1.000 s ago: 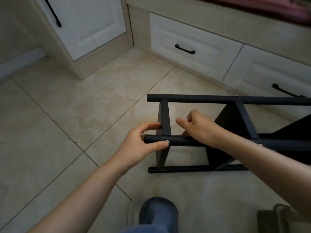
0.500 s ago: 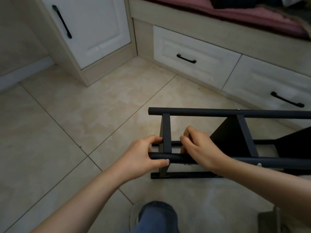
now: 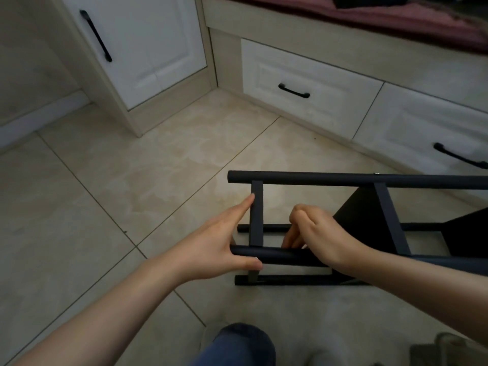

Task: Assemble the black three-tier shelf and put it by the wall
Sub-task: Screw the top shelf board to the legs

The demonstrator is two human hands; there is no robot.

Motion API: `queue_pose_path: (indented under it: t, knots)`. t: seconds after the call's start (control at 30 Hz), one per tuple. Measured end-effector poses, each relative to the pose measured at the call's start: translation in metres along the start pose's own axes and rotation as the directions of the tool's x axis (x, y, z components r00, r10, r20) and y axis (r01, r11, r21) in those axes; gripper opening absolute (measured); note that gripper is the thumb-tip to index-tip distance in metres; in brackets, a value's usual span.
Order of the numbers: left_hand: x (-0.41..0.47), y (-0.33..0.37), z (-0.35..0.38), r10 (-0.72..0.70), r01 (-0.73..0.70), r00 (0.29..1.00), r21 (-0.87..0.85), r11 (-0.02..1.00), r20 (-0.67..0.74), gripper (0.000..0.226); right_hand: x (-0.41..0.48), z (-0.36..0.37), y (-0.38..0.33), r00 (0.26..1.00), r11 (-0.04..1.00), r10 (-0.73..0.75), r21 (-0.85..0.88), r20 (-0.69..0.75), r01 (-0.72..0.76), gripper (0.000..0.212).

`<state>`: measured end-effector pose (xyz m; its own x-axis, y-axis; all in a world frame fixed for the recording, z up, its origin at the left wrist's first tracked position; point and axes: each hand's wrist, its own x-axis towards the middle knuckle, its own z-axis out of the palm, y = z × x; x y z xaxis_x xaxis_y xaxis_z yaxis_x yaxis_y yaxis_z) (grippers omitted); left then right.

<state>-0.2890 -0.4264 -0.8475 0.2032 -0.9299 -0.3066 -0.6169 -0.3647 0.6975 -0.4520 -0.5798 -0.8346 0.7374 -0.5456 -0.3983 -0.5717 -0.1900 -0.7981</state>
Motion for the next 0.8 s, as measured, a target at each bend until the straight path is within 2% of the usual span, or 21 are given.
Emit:
queue_pose_path:
  t: [0.13,0.2,0.27,0.37,0.47,0.6,0.8]
  knots:
    - [0.005,0.0,-0.008,0.077,-0.083,0.996,0.262,0.961,0.034,0.112,0.007,-0.007,0.006,0.994,0.99,0.066,0.12,0.088,-0.076,0.028]
    - [0.008,-0.001,-0.011,0.165,-0.157,0.986,0.383,0.91,0.012,0.112,0.01,-0.008,0.009,0.993,0.983,0.051,0.169,0.106,-0.068,0.025]
    - [0.011,-0.003,-0.009,0.25,-0.235,0.968,0.426,0.874,0.021,0.109,0.012,-0.007,0.011,0.993,0.983,0.016,0.18,0.12,-0.037,0.022]
    - [0.012,-0.006,-0.006,0.305,-0.291,0.952,0.35,0.89,0.017,0.094,0.015,-0.006,0.012,0.989,0.99,0.009,0.14,0.149,-0.03,0.017]
    - [0.012,-0.012,0.0,0.37,-0.335,0.927,0.315,0.888,-0.057,0.083,0.016,-0.008,0.01,0.984,0.979,0.053,0.184,0.168,-0.084,0.013]
    - [0.012,-0.019,0.012,0.386,-0.362,0.912,0.17,0.916,-0.137,0.065,0.017,-0.012,0.007,0.962,0.965,0.105,0.21,0.25,-0.16,0.017]
    - [0.013,-0.023,0.015,0.397,-0.376,0.903,0.143,0.915,-0.163,0.065,0.023,-0.016,0.005,0.918,0.929,0.181,0.246,0.353,-0.277,0.019]
